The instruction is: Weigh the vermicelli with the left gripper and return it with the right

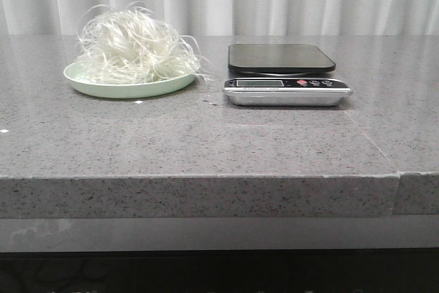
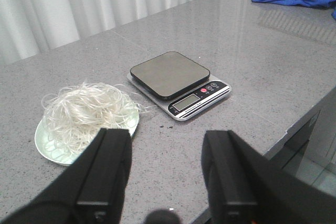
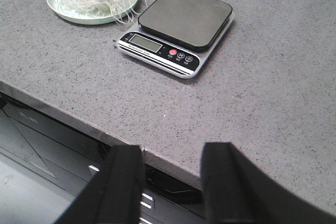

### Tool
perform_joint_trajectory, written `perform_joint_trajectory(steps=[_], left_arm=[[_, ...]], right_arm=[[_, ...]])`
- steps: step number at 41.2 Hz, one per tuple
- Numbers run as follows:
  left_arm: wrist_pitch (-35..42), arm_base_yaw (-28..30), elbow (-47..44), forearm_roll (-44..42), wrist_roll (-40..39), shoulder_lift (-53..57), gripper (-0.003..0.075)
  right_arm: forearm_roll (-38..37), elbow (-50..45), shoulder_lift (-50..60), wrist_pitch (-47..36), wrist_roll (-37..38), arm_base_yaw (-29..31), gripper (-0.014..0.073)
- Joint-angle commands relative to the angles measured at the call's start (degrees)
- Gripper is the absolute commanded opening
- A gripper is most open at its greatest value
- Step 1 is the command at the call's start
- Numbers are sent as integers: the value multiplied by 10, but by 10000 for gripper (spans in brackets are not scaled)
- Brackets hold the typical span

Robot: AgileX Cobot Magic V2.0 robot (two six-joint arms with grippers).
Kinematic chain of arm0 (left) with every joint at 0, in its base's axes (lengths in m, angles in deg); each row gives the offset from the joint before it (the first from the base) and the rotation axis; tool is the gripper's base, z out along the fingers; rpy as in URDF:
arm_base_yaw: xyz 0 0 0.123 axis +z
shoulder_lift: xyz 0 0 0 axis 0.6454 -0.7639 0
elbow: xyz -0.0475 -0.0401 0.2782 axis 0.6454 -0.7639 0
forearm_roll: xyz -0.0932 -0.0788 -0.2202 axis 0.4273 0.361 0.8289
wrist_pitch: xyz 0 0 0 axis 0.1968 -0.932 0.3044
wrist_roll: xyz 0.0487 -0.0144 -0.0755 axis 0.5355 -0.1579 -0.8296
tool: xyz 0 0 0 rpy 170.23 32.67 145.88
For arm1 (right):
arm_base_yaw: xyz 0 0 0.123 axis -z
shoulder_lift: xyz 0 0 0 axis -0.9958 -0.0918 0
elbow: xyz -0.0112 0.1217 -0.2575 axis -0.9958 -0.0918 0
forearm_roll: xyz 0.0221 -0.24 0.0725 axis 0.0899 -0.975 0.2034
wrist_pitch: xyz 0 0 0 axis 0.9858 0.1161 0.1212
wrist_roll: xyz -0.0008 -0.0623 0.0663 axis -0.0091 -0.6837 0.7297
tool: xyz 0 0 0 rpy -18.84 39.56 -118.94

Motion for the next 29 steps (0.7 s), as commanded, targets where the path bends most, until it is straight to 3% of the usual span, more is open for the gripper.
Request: perform_joint_trajectory(steps=[1, 8, 12, 29], left_arm=[[40, -3, 14, 13, -6, -5, 351], [40, -3, 14, 14, -6, -5, 218], [40, -3, 14, 14, -6, -5, 144], [40, -3, 14, 14, -6, -5, 142]], right_arm=[[-4, 13, -5, -35, -4, 4, 281], [-4, 13, -5, -36, -4, 4, 157], [-4, 13, -5, -35, -4, 4, 159], [-4, 13, -5, -25, -4, 4, 159]])
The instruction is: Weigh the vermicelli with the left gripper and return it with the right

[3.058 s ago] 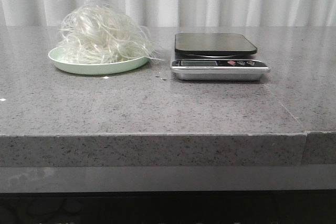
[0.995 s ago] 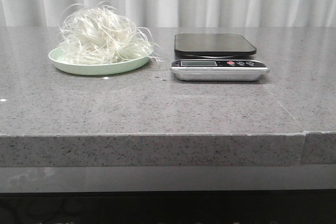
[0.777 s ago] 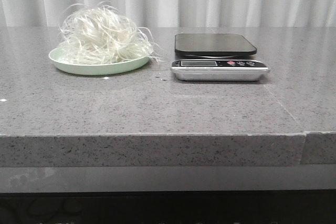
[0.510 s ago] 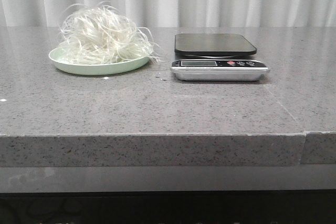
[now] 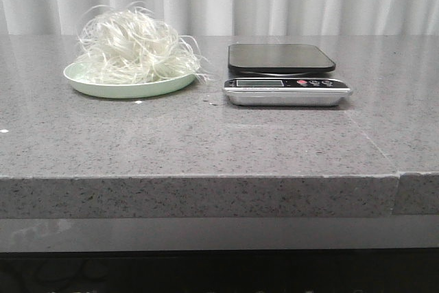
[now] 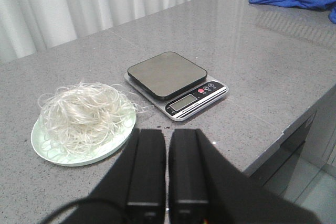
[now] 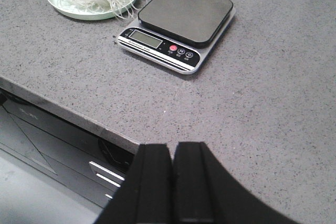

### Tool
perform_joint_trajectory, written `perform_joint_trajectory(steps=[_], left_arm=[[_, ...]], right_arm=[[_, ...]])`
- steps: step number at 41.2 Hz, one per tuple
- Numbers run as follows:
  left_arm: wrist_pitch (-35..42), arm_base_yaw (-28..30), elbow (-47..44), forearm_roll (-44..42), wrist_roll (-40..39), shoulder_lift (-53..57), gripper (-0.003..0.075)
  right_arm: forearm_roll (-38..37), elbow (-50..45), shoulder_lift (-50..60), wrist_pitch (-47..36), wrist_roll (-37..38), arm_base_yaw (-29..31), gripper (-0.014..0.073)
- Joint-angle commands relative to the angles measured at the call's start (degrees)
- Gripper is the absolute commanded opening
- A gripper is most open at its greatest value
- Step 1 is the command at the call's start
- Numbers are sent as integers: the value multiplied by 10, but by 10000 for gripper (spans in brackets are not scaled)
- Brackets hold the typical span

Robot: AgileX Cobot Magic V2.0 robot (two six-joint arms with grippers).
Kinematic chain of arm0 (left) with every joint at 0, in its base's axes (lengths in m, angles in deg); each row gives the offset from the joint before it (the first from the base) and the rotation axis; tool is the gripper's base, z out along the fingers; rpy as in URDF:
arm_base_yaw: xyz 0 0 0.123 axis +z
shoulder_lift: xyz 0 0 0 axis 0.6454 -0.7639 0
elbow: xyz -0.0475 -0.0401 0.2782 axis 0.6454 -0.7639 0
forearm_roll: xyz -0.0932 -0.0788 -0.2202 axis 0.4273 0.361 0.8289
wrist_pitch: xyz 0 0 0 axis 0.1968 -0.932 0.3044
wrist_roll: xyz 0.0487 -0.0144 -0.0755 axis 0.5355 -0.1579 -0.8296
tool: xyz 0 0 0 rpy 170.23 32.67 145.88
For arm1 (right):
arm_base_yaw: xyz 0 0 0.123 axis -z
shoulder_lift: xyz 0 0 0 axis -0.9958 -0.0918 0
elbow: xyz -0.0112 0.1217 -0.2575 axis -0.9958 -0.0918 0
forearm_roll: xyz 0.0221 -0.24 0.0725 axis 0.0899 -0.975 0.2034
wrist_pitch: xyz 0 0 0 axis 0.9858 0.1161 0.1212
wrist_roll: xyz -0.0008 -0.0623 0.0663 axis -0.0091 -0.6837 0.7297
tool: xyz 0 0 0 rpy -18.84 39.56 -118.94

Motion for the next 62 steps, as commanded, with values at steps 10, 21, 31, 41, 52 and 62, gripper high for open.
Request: perform_joint_trajectory(steps=[10, 21, 31, 41, 52, 62], left_arm=[[41, -3, 13, 8, -6, -5, 142], [51, 103, -42, -4, -6, 42, 142], [159, 237, -174, -25, -6, 131, 142], [270, 324, -325, -25, -6, 249, 142], [358, 360, -454, -22, -6, 325, 142], [388, 361, -493, 2, -6, 323, 142]], right_arm=[[-4, 13, -5, -34, -4, 4, 159], [-4, 13, -5, -34, -4, 4, 159], [-4, 13, -5, -34, -4, 4, 159], [-4, 13, -5, -34, -4, 4, 159], [-4, 13, -5, -34, -4, 4, 159], [-4, 13, -5, -34, -4, 4, 159]])
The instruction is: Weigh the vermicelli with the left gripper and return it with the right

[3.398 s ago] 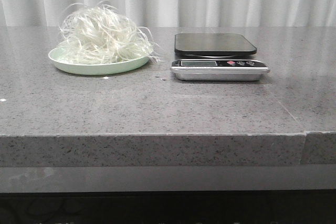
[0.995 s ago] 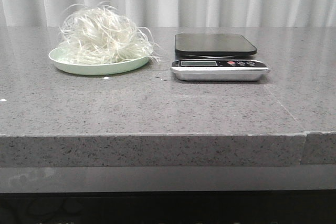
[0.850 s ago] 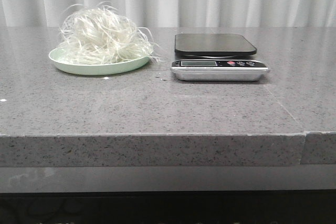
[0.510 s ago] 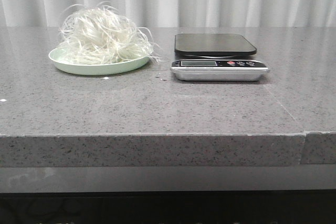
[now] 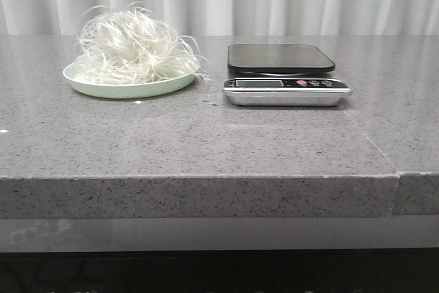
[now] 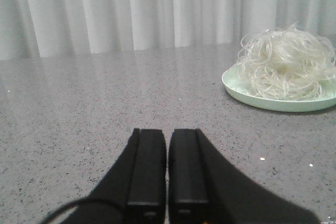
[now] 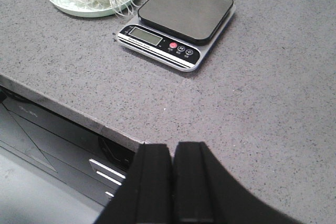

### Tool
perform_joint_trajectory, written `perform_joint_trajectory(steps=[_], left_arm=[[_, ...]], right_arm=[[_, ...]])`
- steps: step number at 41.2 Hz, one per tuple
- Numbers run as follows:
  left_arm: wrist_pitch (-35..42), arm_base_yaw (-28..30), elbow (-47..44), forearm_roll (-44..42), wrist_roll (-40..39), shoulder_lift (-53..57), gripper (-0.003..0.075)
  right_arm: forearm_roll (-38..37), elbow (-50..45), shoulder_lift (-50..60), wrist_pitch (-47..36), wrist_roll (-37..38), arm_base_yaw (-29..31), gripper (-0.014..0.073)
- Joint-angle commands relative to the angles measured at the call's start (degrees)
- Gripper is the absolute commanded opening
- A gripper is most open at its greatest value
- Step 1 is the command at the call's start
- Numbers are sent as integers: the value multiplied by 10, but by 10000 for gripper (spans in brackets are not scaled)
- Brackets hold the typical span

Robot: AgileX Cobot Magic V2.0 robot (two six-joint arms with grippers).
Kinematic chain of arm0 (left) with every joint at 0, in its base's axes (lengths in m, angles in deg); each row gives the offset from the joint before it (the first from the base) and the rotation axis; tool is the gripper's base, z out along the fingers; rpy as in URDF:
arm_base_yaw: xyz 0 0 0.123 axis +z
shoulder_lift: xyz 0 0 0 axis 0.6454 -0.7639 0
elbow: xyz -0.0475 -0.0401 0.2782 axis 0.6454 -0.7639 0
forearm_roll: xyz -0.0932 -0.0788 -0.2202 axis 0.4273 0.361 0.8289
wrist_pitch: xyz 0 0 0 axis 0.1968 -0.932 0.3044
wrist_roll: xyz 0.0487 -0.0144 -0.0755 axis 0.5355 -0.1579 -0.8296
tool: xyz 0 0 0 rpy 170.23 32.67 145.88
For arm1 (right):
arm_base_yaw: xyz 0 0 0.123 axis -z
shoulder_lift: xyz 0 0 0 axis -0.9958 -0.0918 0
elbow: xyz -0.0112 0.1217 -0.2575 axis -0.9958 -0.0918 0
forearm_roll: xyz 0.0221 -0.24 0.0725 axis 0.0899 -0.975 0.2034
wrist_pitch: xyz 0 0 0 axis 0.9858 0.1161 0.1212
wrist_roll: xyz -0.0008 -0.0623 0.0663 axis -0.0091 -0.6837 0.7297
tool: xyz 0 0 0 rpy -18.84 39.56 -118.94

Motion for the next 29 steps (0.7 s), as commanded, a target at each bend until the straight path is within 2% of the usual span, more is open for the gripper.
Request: perform_joint_trajectory(steps=[1, 29], left_arm=[[57, 4, -4, 11, -6, 11, 142], [57, 10, -4, 12, -6, 11, 142]], right_arm=[[-4, 13, -5, -37, -4, 4, 159], [-4, 13, -5, -37, -4, 4, 159]])
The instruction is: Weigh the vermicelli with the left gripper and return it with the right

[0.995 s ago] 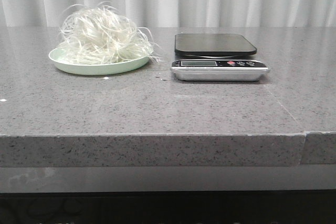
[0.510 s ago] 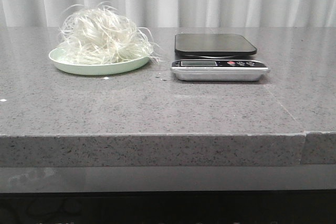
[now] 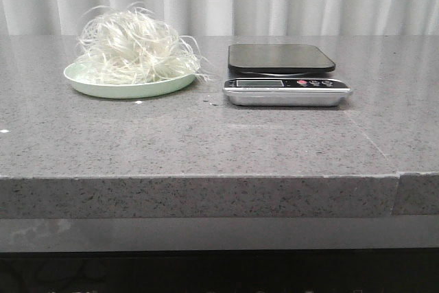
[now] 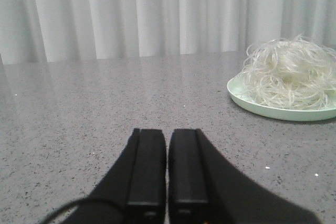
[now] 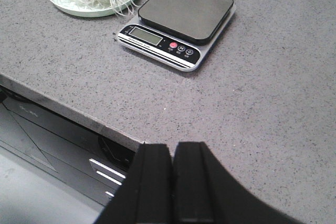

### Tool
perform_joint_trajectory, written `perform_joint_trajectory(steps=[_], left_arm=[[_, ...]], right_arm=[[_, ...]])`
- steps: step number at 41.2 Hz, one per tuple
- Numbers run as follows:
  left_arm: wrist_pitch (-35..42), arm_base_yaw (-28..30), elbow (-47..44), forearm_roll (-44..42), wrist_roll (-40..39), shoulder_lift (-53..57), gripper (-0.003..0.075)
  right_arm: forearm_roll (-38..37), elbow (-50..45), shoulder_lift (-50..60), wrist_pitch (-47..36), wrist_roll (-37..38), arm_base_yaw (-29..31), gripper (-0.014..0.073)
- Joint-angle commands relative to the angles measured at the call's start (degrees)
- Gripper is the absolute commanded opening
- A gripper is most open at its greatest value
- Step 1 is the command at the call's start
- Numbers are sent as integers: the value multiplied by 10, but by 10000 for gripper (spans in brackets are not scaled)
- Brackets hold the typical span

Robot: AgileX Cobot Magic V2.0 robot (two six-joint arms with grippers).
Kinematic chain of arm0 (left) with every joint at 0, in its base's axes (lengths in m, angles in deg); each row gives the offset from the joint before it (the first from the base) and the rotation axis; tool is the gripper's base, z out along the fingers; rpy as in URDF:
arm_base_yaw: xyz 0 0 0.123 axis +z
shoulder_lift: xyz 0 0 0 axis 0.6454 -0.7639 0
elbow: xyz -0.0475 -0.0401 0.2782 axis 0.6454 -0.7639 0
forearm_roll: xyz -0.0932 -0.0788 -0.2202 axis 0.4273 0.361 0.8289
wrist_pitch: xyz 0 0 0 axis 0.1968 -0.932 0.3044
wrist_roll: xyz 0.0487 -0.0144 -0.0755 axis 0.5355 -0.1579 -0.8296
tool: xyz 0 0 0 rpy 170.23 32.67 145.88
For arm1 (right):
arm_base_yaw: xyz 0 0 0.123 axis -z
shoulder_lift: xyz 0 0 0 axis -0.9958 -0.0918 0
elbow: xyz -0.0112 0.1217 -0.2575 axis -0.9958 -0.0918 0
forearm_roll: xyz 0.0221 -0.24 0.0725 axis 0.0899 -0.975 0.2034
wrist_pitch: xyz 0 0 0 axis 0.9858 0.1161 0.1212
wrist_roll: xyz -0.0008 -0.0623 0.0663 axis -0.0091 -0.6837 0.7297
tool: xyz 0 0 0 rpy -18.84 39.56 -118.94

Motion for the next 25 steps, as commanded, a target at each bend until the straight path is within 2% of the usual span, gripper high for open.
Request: perform_joint_trajectory(steps=[1, 25], left_arm=[[46, 2, -4, 7, -6, 11, 142], [46, 2, -4, 7, -6, 11, 142]], right_arm=[[-4, 13, -5, -37, -4, 4, 159], [-5, 1, 10, -48, -4, 6, 159]])
